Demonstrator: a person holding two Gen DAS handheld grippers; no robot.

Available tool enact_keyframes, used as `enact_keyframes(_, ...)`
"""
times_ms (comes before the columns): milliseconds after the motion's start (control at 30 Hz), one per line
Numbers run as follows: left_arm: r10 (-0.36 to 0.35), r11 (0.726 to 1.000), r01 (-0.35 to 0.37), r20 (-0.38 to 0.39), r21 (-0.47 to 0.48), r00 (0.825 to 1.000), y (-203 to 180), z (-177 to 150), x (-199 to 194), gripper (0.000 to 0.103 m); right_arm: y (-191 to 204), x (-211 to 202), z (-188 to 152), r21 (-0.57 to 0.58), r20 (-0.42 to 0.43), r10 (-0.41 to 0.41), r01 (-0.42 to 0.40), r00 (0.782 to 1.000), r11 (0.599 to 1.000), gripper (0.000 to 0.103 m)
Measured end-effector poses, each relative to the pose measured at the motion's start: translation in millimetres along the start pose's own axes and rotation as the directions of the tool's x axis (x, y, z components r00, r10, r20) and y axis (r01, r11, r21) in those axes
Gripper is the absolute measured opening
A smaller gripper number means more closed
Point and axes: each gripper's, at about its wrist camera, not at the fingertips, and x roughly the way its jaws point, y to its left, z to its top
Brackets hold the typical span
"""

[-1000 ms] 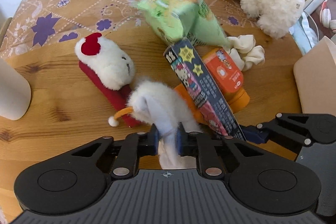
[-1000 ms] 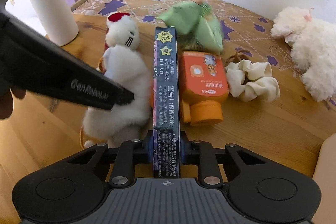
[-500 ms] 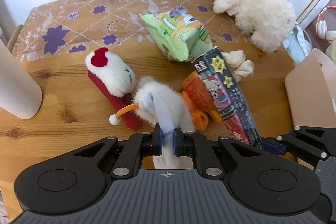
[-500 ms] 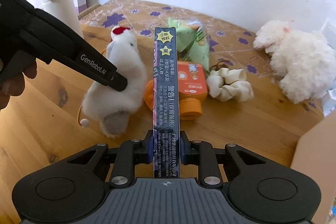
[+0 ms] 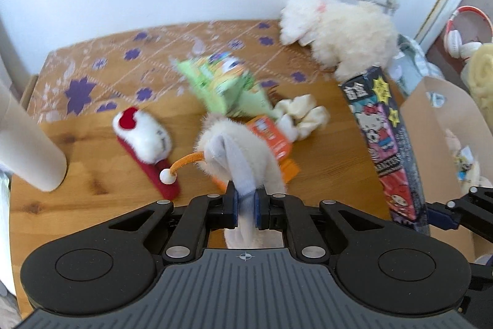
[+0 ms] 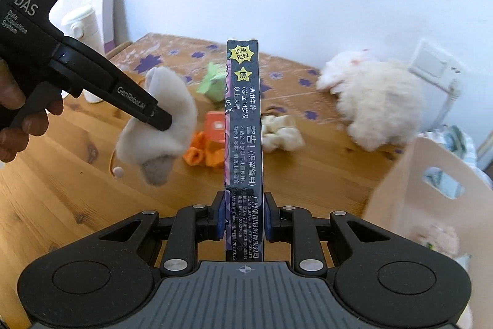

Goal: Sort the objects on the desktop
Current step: 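Carry the white plush and Hello Kitty box to the basket and release both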

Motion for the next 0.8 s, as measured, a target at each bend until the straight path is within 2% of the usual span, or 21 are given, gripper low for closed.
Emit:
enact_keyframes(133,-0.007,0.999,0.006,0.038,0.032,0.999,-27,10,-13,0.009,-22,-23,-8,0.044,0.028,-0.037,0.035,0.999,0.998,0.022)
enact_keyframes(433,-0.077,0.991,0.063,0.112,0.118,0.991,-108,30,-30,0.009,-84,-67,-38,0.148,0.052,-0.146,0.136,0.988,0.979,0.022)
enact_keyframes(800,-0.198,0.959,0.168,0.115,0.228,0.973,-220,31,-26,0.009,-154,-95,-85,0.285,-0.001,-0.244,0.234,0.97,0.93,0.023)
